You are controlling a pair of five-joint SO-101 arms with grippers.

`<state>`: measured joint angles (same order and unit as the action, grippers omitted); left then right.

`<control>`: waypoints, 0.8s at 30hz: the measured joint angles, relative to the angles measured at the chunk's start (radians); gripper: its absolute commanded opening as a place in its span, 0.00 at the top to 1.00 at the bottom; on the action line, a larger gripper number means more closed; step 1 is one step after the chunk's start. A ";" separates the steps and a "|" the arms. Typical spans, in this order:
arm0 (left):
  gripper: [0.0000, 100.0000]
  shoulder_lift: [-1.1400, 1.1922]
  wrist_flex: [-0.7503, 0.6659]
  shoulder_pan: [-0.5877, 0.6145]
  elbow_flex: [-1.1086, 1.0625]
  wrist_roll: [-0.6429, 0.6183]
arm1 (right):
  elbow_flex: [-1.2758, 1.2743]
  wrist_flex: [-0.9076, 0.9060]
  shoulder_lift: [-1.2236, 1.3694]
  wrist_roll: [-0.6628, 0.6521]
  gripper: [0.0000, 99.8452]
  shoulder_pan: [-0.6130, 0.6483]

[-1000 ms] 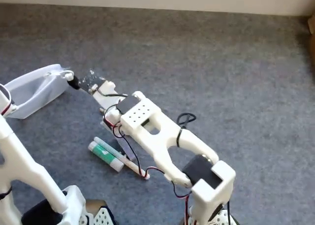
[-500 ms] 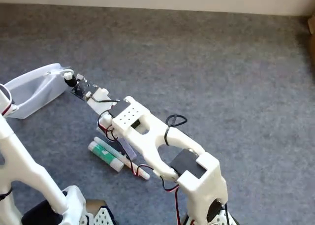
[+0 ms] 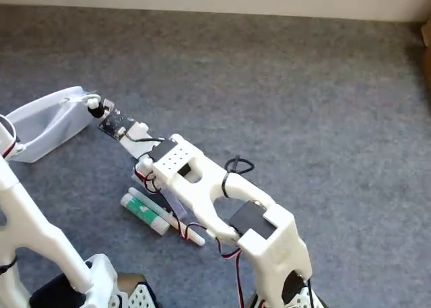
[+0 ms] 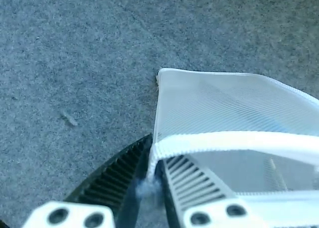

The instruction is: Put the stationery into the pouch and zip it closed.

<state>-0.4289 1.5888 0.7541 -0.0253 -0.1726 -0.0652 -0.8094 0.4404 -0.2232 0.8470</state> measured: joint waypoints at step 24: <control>0.99 -0.002 -0.002 0.000 -0.003 0.000 | 0.061 -0.190 -0.106 -0.143 1.00 -0.023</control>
<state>-0.4304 1.5873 0.7541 -0.0284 -0.1726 -0.0038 -0.9996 0.3345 -0.3659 0.8239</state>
